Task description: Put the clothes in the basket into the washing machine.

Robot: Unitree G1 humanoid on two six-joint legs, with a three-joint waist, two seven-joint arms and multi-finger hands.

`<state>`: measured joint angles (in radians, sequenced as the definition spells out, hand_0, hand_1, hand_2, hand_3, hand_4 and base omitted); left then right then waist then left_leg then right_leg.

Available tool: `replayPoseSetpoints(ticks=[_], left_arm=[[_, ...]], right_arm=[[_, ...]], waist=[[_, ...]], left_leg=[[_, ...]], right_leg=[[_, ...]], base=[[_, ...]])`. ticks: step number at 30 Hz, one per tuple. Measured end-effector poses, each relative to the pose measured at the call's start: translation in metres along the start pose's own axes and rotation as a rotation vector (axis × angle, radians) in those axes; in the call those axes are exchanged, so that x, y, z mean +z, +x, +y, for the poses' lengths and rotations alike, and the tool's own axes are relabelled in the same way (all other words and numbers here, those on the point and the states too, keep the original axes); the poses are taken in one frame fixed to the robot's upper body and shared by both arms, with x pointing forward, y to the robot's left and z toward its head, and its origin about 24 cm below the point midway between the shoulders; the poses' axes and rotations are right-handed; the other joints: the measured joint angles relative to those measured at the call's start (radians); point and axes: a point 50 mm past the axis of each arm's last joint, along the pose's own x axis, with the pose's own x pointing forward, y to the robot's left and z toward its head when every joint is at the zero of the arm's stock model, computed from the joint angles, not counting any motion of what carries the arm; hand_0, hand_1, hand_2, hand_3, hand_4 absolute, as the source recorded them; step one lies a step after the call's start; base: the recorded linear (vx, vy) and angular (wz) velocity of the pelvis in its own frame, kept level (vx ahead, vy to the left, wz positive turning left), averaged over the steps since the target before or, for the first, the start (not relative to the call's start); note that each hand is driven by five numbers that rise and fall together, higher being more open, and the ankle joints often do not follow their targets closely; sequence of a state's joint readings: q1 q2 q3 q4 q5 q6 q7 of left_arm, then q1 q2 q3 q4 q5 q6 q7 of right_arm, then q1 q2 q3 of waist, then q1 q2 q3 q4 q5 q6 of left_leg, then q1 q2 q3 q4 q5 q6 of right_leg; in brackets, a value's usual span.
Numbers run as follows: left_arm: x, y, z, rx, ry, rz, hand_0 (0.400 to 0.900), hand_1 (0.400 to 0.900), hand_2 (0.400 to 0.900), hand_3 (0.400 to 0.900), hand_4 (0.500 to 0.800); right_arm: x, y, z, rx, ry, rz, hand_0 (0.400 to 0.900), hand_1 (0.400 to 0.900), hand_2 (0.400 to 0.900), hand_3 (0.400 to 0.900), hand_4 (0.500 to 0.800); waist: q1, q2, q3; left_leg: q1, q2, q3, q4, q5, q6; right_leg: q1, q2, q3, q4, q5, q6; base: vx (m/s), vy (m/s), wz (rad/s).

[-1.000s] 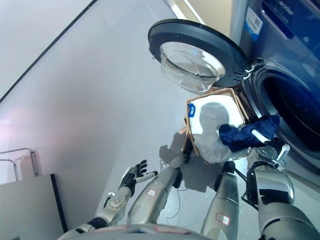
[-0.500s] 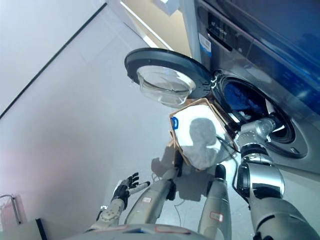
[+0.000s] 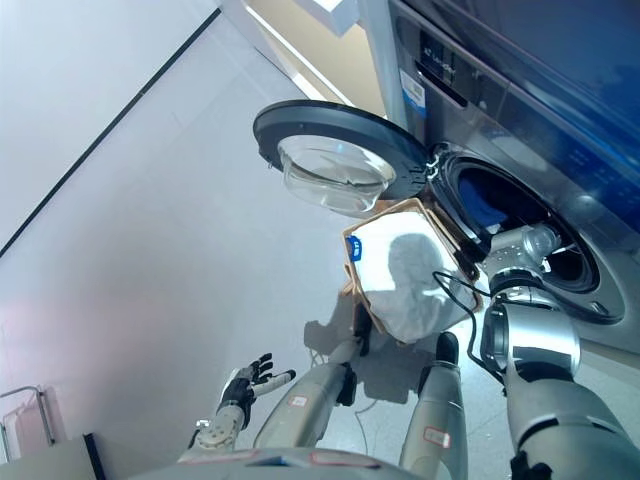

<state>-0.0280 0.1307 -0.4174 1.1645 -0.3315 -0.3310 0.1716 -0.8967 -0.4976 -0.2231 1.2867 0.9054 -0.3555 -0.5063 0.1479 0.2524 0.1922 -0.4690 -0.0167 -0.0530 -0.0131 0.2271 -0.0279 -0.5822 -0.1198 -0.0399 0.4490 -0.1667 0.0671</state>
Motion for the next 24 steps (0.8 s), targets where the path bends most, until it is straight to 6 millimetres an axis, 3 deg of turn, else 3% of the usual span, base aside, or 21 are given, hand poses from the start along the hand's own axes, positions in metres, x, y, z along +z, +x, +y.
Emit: replayPoseSetpoints(ticks=[8,12,14,17,21,24], left_arm=[[0.001,0.0,-0.002,-0.004,-0.025,0.002,0.9,0.9,0.9,0.9,0.8],[-0.001,0.0,-0.003,-0.007,-0.026,0.009,0.9,0.9,0.9,0.9,0.8],[-0.006,-0.001,-0.002,-0.002,-0.019,0.031,0.9,0.9,0.9,0.9,0.8],[-0.015,-0.004,0.0,-0.003,-0.003,0.073,0.9,0.9,0.9,0.9,0.8],[-0.019,-0.005,-0.001,-0.01,0.0,0.092,0.9,0.9,0.9,0.9,0.8],[-0.023,-0.005,0.004,0.007,-0.002,0.128,0.9,0.9,0.9,0.9,0.8]], right_arm=[[-0.003,-0.001,0.003,0.03,0.006,0.014,0.9,0.9,0.9,0.9,0.8],[-0.024,-0.001,-0.016,0.016,-0.083,0.073,0.9,0.9,0.9,0.9,0.8],[-0.051,-0.007,-0.036,0.011,-0.156,0.143,0.9,0.9,0.9,0.9,0.8],[-0.093,-0.021,-0.082,-0.033,-0.279,0.278,0.9,0.9,0.9,0.9,0.8],[-0.123,-0.037,-0.143,-0.077,-0.427,0.39,0.9,0.9,0.9,0.9,0.8],[-0.137,-0.051,-0.178,-0.093,-0.516,0.46,0.9,0.9,0.9,0.9,0.8]], waist=[[-0.003,0.002,-0.005],[-0.001,-0.013,-0.023],[-0.002,-0.039,-0.045],[-0.002,-0.087,-0.096],[-0.014,-0.096,-0.105],[-0.032,-0.106,-0.111]], left_leg=[[0.006,0.016,0.003,-0.018,0.007,-0.006],[0.034,0.018,0.001,-0.019,0.005,-0.008],[0.053,0.026,0.003,-0.025,0.0,-0.013],[0.068,0.032,0.003,-0.028,-0.021,-0.02],[0.122,0.032,-0.007,-0.03,-0.028,-0.017],[0.147,0.034,-0.008,-0.031,-0.035,-0.019]], right_leg=[[0.002,0.017,-0.003,-0.014,0.003,-0.003],[0.033,0.02,-0.004,-0.022,0.003,-0.003],[0.054,0.026,-0.003,-0.037,0.003,-0.006],[0.073,0.029,-0.006,-0.048,0.003,-0.007],[0.143,0.028,-0.022,-0.074,0.005,-0.011],[0.176,0.029,-0.028,-0.088,0.006,-0.012]], base=[[0.03,-0.005,-0.05],[0.04,-0.003,-0.02],[0.05,-0.015,0.03],[0.07,-0.025,0.05],[0.05,-0.027,0.02],[0.06,-0.021,-0.05]])
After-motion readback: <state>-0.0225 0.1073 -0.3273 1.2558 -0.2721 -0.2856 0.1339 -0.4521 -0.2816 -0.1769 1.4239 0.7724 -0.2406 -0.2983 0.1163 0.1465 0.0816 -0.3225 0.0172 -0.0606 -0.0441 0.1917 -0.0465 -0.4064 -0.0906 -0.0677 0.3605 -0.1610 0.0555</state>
